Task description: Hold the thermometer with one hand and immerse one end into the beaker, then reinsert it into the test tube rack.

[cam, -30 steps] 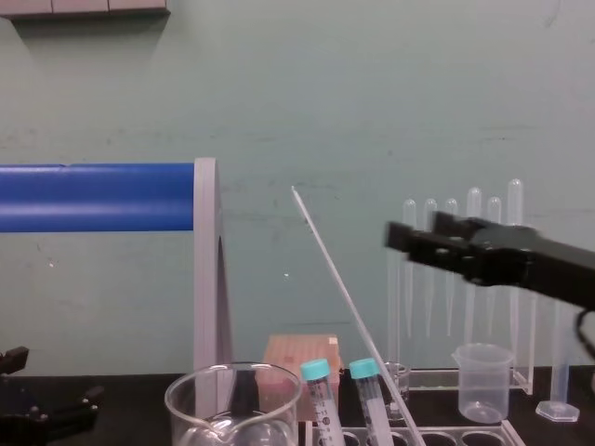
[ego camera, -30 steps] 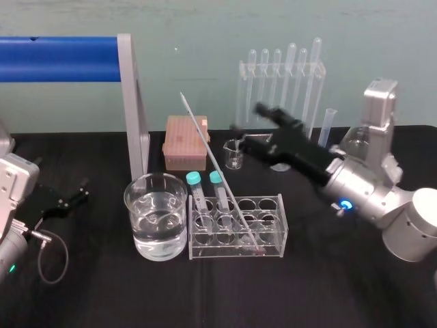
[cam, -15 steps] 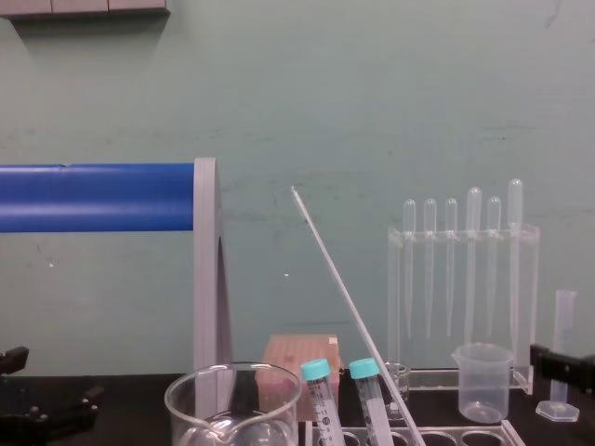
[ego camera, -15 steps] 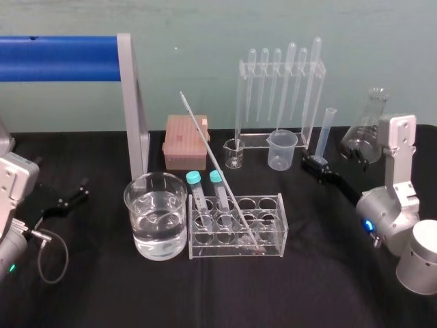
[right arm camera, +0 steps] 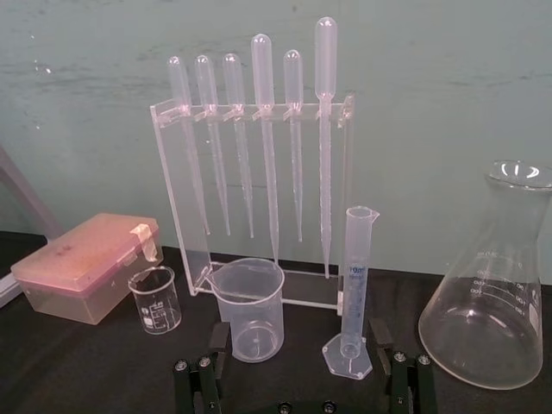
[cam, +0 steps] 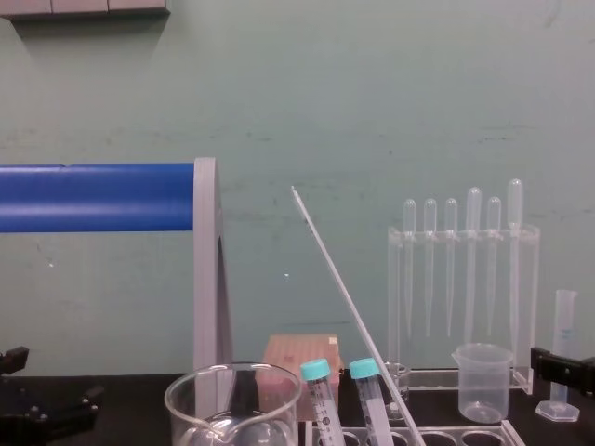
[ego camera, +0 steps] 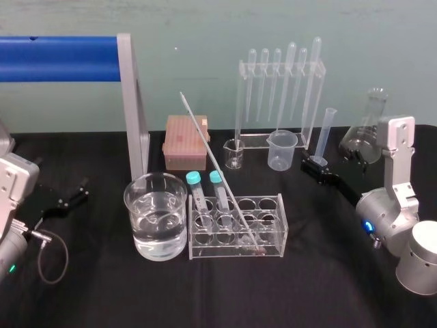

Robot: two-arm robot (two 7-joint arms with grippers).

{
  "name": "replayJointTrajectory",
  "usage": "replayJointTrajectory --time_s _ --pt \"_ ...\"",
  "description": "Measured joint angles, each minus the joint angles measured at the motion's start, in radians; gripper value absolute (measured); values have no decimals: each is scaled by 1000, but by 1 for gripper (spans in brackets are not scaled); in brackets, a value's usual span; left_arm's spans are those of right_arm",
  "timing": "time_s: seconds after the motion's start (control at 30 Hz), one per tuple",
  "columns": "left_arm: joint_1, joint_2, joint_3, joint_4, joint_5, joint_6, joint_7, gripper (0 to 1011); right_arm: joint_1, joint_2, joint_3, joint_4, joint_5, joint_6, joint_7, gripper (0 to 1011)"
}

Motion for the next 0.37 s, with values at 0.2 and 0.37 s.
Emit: replayJointTrajectory --time_s 0.2,0.37 --pt "0 0 0 0 0 0 0 1008 0 1 -1 -2 2 -1 2 1002" --pt "0 0 0 0 0 0 0 1008 1 2 -1 -3 2 -2 3 1002"
